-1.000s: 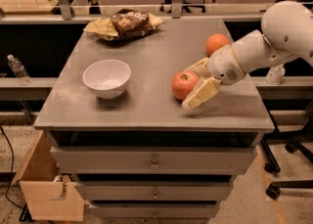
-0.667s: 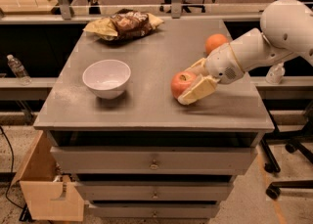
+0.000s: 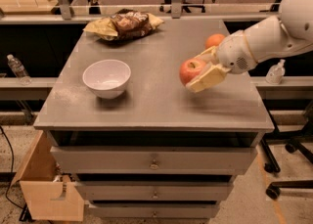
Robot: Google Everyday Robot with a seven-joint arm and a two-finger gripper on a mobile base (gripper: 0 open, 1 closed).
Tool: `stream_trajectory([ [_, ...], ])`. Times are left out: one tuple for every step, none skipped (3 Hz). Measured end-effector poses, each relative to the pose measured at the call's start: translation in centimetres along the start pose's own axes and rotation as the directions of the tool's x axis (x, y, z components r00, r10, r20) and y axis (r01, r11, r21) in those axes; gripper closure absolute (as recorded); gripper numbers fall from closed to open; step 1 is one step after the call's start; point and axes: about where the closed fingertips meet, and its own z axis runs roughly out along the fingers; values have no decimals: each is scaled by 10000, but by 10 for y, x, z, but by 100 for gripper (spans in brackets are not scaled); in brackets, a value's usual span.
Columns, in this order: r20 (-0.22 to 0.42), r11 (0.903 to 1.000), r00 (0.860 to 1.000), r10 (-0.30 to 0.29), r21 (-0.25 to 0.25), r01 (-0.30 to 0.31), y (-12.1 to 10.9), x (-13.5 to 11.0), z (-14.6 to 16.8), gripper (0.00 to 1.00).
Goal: Move apple near brown chip bag
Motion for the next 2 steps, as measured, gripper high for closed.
stream_trajectory([
  [-348, 9970, 9988, -334, 688, 358, -20, 5, -36, 100],
  [-348, 9956, 9986, -406, 835, 434, -24, 2, -43, 100],
])
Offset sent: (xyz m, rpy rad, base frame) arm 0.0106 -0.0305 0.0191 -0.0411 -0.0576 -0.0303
